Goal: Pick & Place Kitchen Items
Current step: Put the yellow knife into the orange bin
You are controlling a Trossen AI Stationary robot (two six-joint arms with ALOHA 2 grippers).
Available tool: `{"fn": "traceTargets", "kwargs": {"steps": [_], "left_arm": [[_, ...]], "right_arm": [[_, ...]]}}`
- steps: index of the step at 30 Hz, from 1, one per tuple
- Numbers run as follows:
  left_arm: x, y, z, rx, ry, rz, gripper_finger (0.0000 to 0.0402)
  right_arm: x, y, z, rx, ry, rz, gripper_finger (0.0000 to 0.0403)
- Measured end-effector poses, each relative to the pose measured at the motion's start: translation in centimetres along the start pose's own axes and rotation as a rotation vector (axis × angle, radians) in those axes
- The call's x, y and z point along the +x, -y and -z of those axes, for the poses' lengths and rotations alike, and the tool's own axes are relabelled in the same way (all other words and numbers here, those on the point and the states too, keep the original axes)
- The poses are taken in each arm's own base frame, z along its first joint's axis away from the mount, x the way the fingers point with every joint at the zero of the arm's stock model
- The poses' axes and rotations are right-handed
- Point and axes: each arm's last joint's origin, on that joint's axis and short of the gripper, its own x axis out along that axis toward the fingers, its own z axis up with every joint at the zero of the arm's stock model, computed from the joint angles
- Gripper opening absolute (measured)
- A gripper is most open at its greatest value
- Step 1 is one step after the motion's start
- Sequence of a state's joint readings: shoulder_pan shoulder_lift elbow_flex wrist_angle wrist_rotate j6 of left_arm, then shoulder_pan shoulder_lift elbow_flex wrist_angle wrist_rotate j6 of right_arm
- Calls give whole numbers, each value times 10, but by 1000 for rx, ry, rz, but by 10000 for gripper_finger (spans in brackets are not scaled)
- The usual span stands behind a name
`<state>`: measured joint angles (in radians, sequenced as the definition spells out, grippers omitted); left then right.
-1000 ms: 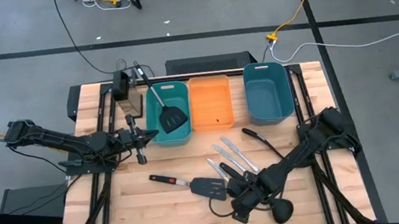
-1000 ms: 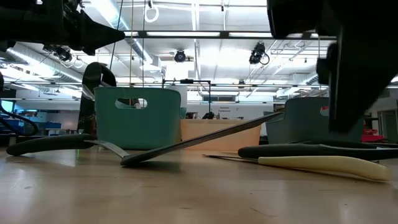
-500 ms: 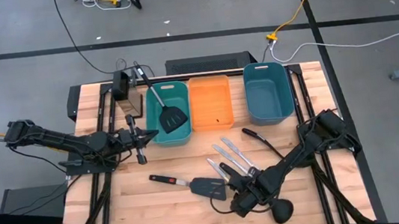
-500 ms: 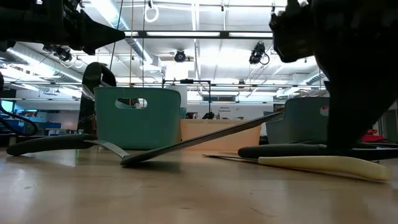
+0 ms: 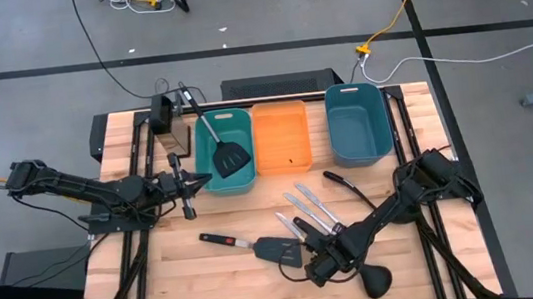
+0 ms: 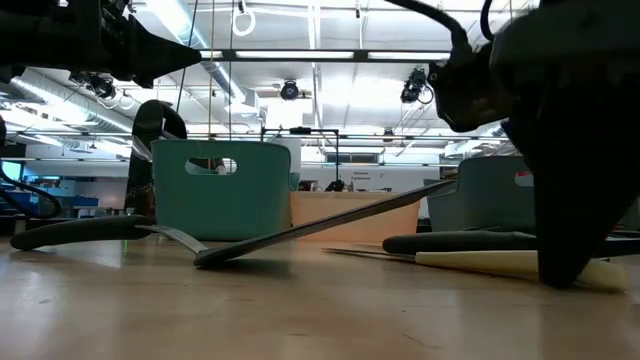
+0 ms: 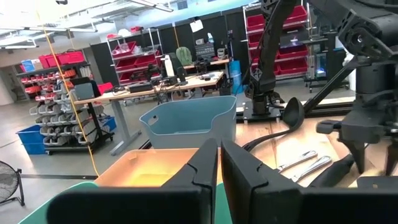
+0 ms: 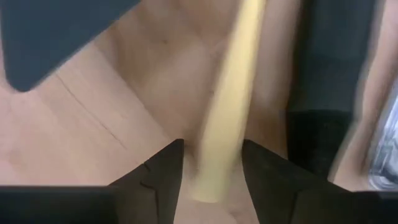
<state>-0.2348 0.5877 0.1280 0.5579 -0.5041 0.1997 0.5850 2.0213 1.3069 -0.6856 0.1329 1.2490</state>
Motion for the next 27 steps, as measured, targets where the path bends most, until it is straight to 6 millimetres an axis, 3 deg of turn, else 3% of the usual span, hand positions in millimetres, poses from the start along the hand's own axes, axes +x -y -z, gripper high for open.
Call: {"fn": "traceTargets", "kwargs": {"steps": [6,13,20,27], "left_arm": [[0,0,0,3,0,0,27],[0,0,0,3,0,0,27],[0,0,0,3,0,1,27],[0,0,0,3,0,1,27]], "right_arm": [[11,1,1,-61,9,37,156],[12,0,2,-85,4,32,86],[10,1,2,-82,1,27,86],[-7,2,2,-65,38,7,86]]}}
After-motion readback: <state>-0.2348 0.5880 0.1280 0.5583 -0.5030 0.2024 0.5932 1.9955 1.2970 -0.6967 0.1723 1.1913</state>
